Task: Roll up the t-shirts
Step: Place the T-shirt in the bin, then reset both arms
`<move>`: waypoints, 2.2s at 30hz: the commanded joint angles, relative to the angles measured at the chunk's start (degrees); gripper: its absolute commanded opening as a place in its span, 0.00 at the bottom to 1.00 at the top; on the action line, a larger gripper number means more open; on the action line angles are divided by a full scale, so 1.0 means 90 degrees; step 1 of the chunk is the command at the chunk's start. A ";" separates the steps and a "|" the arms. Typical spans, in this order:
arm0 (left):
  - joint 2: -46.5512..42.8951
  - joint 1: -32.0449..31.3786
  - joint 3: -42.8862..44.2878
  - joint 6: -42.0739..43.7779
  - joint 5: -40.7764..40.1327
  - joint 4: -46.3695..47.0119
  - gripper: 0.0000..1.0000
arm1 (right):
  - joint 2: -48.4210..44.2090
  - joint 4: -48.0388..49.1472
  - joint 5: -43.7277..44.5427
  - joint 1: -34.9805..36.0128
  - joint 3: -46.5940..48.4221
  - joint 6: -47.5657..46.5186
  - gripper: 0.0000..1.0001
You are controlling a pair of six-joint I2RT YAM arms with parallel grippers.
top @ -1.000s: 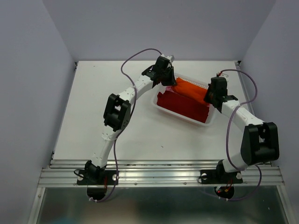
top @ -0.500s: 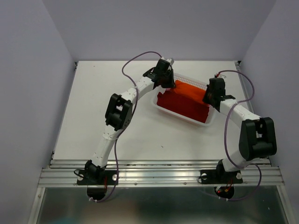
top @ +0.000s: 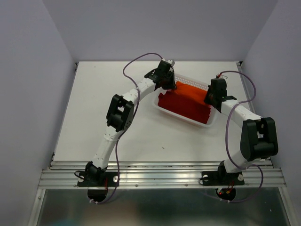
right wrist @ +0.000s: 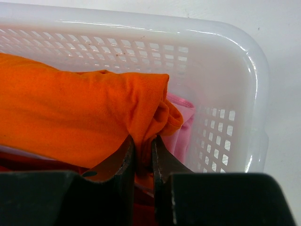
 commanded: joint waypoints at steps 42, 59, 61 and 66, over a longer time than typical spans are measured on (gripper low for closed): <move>-0.2211 0.0098 -0.0216 0.0449 -0.1199 -0.0159 0.53 | -0.2286 -0.1773 0.1949 -0.0149 0.0930 0.0325 1.00; -0.5725 0.0410 -0.4001 0.0616 -0.2430 0.0358 0.82 | -0.3458 -0.2116 0.2831 -0.0149 -0.0221 0.0960 1.00; -0.6098 0.0547 -0.4668 0.0567 -0.2449 0.0475 0.86 | -0.3576 -0.2096 0.2871 -0.0149 -0.0271 0.1009 1.00; -0.7143 0.0937 -0.5762 0.0508 -0.2791 0.0603 0.91 | -0.3801 -0.2086 0.2939 -0.0149 -0.0339 0.0990 1.00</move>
